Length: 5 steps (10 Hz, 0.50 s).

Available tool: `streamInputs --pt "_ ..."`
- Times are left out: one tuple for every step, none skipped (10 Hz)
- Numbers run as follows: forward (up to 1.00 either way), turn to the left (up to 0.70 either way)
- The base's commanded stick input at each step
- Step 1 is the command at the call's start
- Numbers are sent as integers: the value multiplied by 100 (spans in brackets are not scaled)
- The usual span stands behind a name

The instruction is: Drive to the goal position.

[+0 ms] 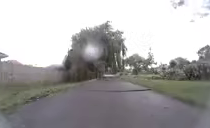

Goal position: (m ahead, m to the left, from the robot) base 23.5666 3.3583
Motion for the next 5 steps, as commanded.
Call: streamInputs --pt "85 0" --pt "85 0" --pt "85 0" --pt "85 0" --pt "85 0"
